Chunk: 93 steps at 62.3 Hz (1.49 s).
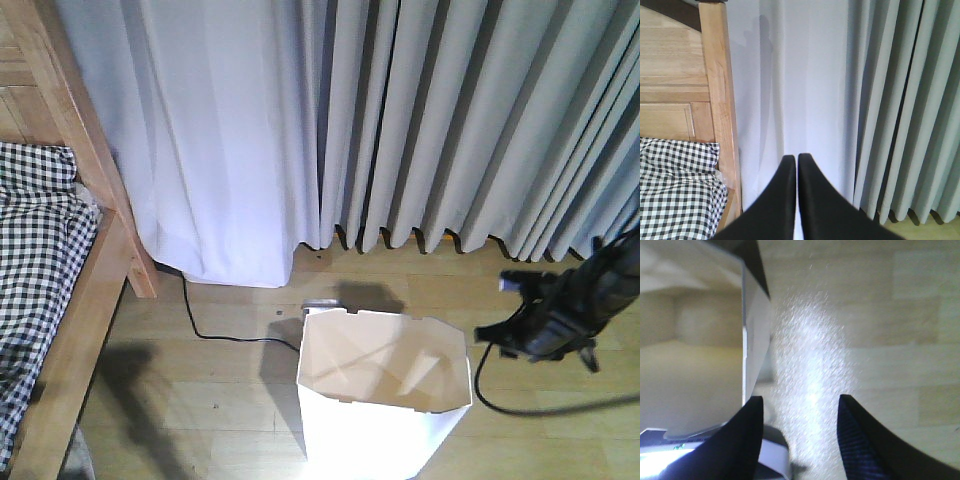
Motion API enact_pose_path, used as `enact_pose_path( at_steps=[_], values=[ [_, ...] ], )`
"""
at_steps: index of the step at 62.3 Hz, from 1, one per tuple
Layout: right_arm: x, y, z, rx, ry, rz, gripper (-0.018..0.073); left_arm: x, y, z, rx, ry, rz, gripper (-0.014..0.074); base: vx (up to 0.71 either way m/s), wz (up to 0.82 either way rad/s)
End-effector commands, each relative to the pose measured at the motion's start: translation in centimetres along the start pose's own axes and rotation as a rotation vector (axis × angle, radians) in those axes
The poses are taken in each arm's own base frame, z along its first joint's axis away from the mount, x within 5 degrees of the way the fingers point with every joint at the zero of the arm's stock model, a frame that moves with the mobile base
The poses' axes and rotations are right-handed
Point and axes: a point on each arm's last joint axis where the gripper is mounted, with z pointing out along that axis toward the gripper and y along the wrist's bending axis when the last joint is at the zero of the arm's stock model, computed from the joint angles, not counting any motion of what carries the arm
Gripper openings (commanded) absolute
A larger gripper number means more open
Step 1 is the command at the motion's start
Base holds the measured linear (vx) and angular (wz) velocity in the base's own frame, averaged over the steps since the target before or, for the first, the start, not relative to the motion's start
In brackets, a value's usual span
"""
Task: Move trash bin to bedside with robot
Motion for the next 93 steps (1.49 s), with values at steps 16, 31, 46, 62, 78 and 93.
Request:
enact_pose_path(
  at_steps=[16, 31, 46, 62, 78, 93],
  values=[
    [-1.0, -0.6, -17.0, 0.039, -0.388, -0.122, 0.0323, 0.2, 0.0, 0.1, 0.009, -0.060, -0.013, -0.0006, 0.00, 0.00],
    [0.3, -0.5, -29.8, 0.016, -0.756, -0.125, 0.0323, 0.2, 0.0, 0.1, 0.009, -0.060, -0.013, -0.0006, 0.00, 0.00],
    [5.0, -0.1, -39.1, -0.008, -1.051, -0.160, 0.0323, 0.2, 0.0, 0.1, 0.009, -0.060, -0.013, -0.0006, 0.00, 0.00],
    [12.7, 0.7, -45.5, -0.044, -1.335, -0.223, 0.0323, 0.2, 0.0, 0.1, 0.009, -0.060, -0.013, -0.0006, 0.00, 0.00],
    [18.9, 1.0, -42.6, -0.108, -1.472, -0.209, 0.0319, 0.2, 0.0, 0.1, 0.009, -0.060, -0.013, -0.0006, 0.00, 0.00],
    [20.5, 0.5, -38.4, -0.115, -1.535, -0.096, 0.0278, 0.2, 0.0, 0.1, 0.009, -0.060, -0.013, -0.0006, 0.00, 0.00]
  ],
)
